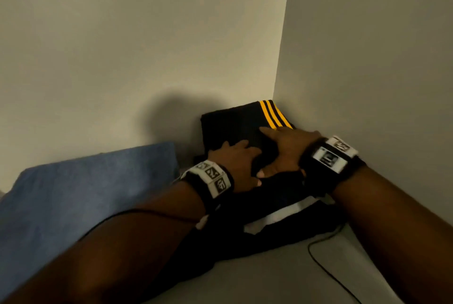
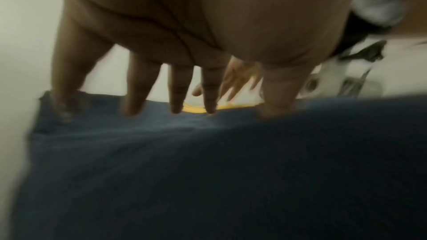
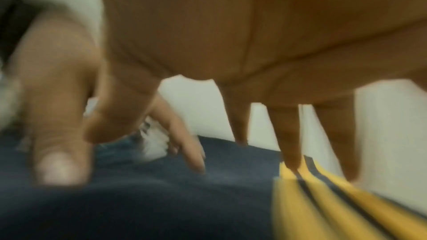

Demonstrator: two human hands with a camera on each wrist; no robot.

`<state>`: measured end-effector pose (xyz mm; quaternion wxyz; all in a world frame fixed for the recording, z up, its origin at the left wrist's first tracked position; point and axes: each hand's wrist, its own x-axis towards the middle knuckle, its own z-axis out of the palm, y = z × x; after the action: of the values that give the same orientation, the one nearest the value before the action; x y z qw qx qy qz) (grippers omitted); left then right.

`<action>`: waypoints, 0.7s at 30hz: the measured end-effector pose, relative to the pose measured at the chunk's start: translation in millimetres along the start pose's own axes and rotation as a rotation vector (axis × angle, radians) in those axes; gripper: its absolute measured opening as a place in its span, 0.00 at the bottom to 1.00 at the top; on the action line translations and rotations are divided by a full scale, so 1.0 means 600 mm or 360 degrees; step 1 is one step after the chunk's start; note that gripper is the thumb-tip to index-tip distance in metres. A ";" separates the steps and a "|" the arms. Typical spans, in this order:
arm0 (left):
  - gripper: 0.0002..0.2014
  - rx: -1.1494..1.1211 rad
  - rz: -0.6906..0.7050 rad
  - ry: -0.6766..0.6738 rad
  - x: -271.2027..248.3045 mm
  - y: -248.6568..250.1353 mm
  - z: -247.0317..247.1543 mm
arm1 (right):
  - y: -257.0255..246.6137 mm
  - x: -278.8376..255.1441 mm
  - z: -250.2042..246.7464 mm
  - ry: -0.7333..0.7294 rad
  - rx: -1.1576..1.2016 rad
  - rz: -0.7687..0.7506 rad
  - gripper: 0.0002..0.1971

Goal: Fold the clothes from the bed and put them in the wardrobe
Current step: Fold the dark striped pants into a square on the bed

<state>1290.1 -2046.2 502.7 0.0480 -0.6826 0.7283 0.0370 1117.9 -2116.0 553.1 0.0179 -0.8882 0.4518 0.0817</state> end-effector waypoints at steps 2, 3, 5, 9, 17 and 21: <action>0.44 -0.0149 -0.0020 -0.0083 -0.027 0.025 0.052 | 0.012 -0.048 0.058 -0.0013 0.0127 0.0067 0.75; 0.42 -0.0246 -0.0099 -0.0131 -0.042 0.037 0.074 | 0.015 -0.067 0.090 -0.0022 0.0103 0.0101 0.73; 0.39 -0.0391 -0.0204 -0.0157 -0.064 0.054 0.089 | 0.016 -0.085 0.138 0.0072 0.0108 0.0121 0.71; 0.44 -0.0385 -0.0116 -0.0109 -0.129 0.049 0.049 | 0.014 -0.101 0.165 0.0338 0.0167 0.0102 0.67; 0.49 -0.0215 -0.0903 0.0210 -0.385 -0.159 0.104 | -0.263 -0.148 0.162 0.1021 0.0542 -0.0567 0.54; 0.67 -0.0169 -0.1098 0.0009 -0.476 -0.262 0.151 | -0.414 -0.106 0.186 0.0415 0.0357 -0.0809 0.62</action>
<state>1466.6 -1762.7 449.0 0.0201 -0.8901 0.4520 0.0544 1266.5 -1906.6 443.2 0.0776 -0.9682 0.2198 -0.0906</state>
